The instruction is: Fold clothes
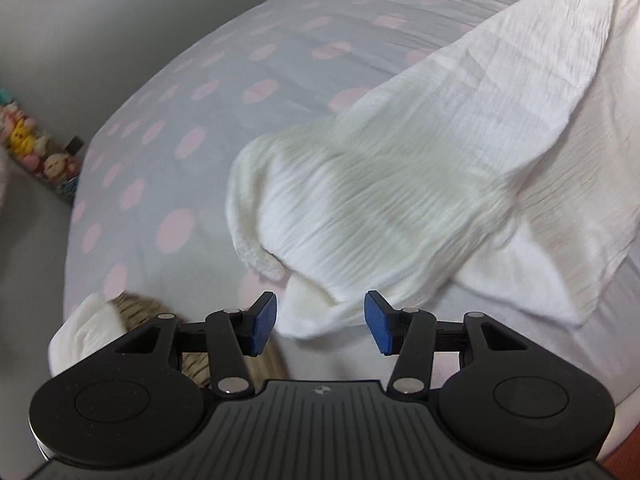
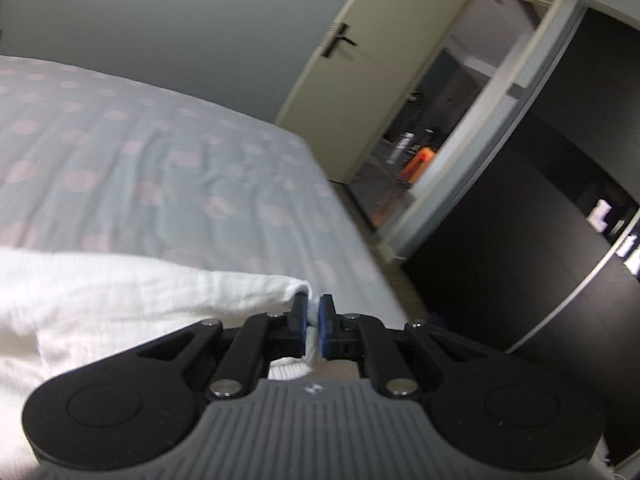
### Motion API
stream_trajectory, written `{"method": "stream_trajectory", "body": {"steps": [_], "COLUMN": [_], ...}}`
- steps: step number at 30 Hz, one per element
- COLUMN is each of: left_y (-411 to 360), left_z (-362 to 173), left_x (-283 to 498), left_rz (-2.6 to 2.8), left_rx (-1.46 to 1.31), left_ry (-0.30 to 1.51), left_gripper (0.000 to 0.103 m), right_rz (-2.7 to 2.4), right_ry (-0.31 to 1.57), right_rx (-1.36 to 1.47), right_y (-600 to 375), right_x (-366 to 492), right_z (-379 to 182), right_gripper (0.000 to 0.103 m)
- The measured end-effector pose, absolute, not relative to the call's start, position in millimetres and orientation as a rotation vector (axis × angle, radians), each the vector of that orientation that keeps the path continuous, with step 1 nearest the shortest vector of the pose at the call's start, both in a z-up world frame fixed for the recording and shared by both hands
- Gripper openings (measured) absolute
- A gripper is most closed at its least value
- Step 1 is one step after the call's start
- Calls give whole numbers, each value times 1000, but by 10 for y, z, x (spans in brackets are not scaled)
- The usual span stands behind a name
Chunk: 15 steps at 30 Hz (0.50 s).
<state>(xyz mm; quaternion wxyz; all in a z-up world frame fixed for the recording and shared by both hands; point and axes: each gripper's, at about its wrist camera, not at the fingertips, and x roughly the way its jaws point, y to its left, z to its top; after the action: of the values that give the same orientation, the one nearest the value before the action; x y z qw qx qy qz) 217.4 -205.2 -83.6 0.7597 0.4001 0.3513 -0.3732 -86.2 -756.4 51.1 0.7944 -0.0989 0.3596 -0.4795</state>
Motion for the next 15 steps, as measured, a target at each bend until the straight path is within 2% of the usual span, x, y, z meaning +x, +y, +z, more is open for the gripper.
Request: {"method": "stream_trajectory", "body": {"steps": [12, 13, 15], "left_y": [-2501, -2523, -2562], "left_z": [-1268, -1284, -1318], "left_x": [2051, 2046, 2084], "left_rz": [-1082, -1089, -1071], "left_rx": [920, 923, 916], "left_ry": [819, 827, 862], "left_gripper": [46, 43, 19], "right_rz": [-1104, -1101, -1092], "right_ry": [823, 826, 828], "right_rx": [-189, -191, -197], "right_y": [-7986, -7987, -7995], "right_x": [-886, -879, -851], "right_z": [444, 430, 410], "right_gripper": [7, 7, 7]}}
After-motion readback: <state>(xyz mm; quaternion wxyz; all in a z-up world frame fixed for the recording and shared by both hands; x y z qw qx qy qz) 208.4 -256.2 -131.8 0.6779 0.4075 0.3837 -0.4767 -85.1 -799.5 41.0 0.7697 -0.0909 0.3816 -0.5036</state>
